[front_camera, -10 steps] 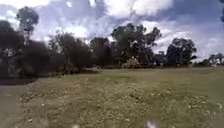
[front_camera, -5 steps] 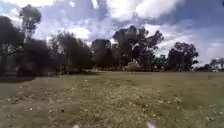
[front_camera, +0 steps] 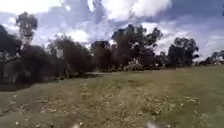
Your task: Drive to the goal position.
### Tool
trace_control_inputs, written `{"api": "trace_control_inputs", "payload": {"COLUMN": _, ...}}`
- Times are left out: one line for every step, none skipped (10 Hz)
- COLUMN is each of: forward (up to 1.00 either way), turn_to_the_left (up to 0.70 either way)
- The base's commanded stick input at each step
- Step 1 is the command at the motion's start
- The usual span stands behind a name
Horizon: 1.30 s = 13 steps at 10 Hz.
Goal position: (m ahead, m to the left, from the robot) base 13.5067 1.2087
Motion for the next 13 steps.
{"api": "trace_control_inputs", "payload": {"forward": 0.7, "turn_to_the_left": 0.0}}
{"api": "trace_control_inputs", "payload": {"forward": 0.7, "turn_to_the_left": 0.0}}
{"api": "trace_control_inputs", "payload": {"forward": 0.7, "turn_to_the_left": 0.0}}
{"api": "trace_control_inputs", "payload": {"forward": 0.7, "turn_to_the_left": 0.0}}
{"api": "trace_control_inputs", "payload": {"forward": 0.7, "turn_to_the_left": 0.0}}
{"api": "trace_control_inputs", "payload": {"forward": 0.7, "turn_to_the_left": 0.0}}
{"api": "trace_control_inputs", "payload": {"forward": 0.7, "turn_to_the_left": 0.0}}
{"api": "trace_control_inputs", "payload": {"forward": 0.7, "turn_to_the_left": 0.0}}
{"api": "trace_control_inputs", "payload": {"forward": 0.7, "turn_to_the_left": 0.0}}
{"api": "trace_control_inputs", "payload": {"forward": 0.7, "turn_to_the_left": 0.0}}
{"api": "trace_control_inputs", "payload": {"forward": 0.7, "turn_to_the_left": 0.0}}
{"api": "trace_control_inputs", "payload": {"forward": 0.7, "turn_to_the_left": 0.0}}
{"api": "trace_control_inputs", "payload": {"forward": 0.7, "turn_to_the_left": 0.0}}
